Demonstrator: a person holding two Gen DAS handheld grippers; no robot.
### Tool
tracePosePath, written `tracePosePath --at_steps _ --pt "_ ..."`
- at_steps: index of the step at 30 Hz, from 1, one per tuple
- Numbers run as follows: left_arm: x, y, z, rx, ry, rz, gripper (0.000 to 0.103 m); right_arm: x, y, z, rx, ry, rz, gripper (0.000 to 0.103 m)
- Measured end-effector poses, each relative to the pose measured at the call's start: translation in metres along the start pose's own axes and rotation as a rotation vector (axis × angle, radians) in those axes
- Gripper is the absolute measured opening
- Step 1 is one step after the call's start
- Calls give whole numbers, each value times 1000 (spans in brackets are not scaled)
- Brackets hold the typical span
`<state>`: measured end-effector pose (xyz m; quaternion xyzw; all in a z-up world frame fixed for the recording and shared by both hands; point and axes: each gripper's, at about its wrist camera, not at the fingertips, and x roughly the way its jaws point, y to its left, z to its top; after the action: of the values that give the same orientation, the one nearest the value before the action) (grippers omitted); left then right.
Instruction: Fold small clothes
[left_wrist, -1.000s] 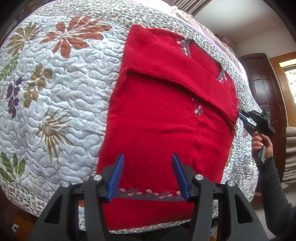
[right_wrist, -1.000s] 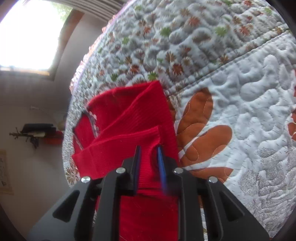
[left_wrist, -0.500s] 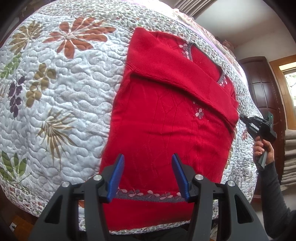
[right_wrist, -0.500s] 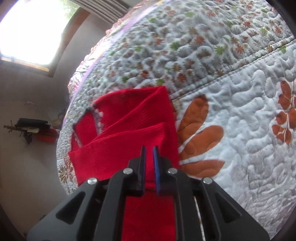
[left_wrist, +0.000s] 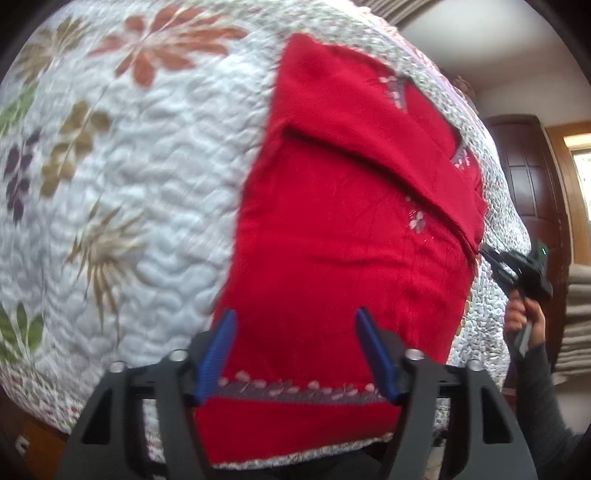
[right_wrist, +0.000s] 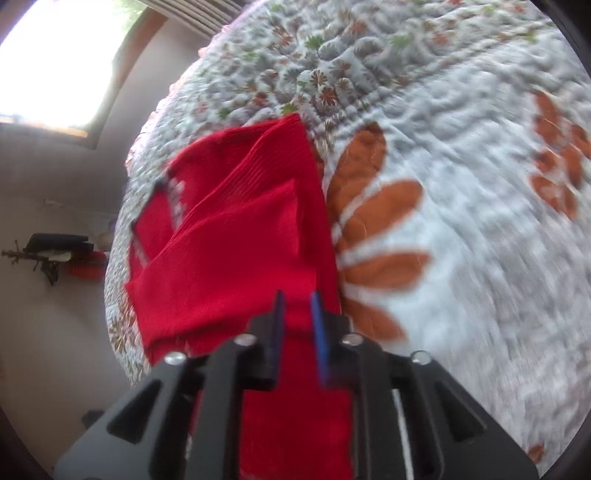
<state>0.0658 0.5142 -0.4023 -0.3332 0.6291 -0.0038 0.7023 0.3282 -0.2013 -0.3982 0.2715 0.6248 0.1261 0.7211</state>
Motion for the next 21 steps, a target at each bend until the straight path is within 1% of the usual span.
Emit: tracePosePath --at_steps 3,5,7,8,9,11,13,14,16,18,21 --pt "2 24 -18 -39 45 6 72 -24 -7 -42 9 14 -13 21" --pt "4 40 -33 -58 81 13 73 -35 -15 -74 32 38 -18 29" --pt "8 52 -48 -68 112 13 73 -41 -25 -113 43 87 -29 36" --pt "10 58 -55 -70 127 12 73 -42 -30 -137 36 120 -51 38" --pt "12 66 -65 -71 146 7 73 -44 -34 -153 30 136 -70 38" --pt "15 74 -77 -74 168 -17 73 -47 -44 -185 29 170 -90 47" --pt "21 84 -91 -77 200 -48 73 -43 -55 -222 49 224 -67 52" --pt "24 89 -96 -81 210 -57 73 -41 -60 -238 49 253 -64 53" --pt "33 98 -107 -105 235 -98 73 -35 -63 -259 46 293 -63 54" --pt "37 103 -112 -125 238 -133 73 -30 -69 -277 42 320 -62 56" --pt "44 112 -118 -169 251 -174 76 -21 -72 -291 18 340 -80 56"
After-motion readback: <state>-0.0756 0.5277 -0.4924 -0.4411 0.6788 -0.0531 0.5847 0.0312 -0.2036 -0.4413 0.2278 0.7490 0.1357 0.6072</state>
